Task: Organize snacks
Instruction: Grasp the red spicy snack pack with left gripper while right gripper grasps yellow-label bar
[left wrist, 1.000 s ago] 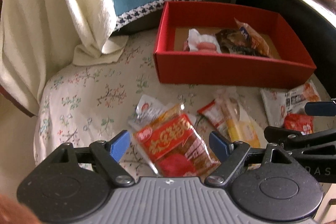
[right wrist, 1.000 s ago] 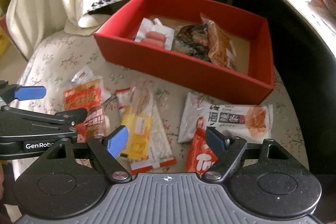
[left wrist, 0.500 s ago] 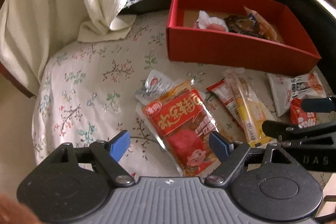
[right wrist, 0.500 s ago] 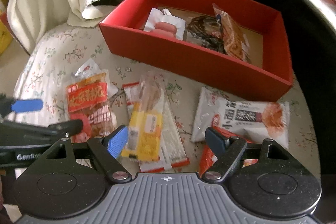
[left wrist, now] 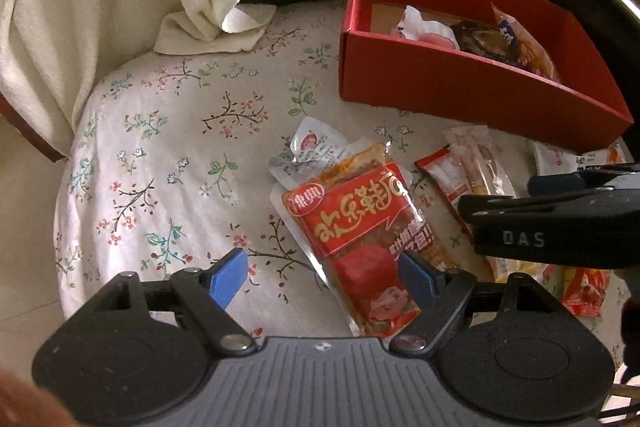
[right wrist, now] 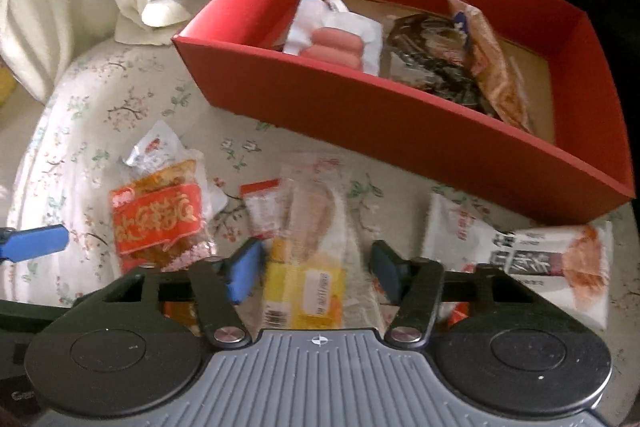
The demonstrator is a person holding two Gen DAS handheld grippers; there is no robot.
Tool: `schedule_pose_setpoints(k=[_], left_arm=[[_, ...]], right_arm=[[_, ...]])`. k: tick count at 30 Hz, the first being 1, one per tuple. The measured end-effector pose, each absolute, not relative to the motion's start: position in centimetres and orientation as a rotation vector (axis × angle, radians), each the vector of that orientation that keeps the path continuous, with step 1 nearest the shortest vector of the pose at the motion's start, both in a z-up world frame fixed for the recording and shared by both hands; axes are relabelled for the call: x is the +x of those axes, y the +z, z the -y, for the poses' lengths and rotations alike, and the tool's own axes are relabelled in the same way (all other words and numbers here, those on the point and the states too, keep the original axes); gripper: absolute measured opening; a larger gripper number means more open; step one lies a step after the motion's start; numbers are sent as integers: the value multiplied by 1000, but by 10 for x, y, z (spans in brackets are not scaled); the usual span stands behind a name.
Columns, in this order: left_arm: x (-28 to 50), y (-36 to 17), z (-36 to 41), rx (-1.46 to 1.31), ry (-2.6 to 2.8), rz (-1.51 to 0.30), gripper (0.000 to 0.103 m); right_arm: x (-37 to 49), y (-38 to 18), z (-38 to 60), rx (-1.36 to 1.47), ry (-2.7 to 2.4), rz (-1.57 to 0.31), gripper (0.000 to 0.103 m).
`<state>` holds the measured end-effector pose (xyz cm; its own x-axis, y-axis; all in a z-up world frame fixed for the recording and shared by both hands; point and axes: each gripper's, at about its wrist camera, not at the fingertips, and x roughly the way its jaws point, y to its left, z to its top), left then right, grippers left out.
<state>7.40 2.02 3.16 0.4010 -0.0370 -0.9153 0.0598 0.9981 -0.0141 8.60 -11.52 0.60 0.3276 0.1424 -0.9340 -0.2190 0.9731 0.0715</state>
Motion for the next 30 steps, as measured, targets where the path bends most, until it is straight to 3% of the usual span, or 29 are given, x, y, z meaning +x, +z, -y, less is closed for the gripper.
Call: schedule_pose_setpoints(k=[5,17,25,28,30], left_arm=[[78,31,-25,-11,-59,-1168,76],[98,14,-14,-157,-7,-1191,76],[101,-3,16,-44,67,-1129,93],[98,1,11,-59,50,-1140,86],[92,6,5,-48,20,-1145,76]], right_arm=[[82,14,121,-99,257,-1210,50],[71,23,155,-82,240,-1200,50],[71,15,154,-90,240,-1216,50],[71,17,149,-77,262,-1219,50],[69,18,144,-85,280,-1221,50]])
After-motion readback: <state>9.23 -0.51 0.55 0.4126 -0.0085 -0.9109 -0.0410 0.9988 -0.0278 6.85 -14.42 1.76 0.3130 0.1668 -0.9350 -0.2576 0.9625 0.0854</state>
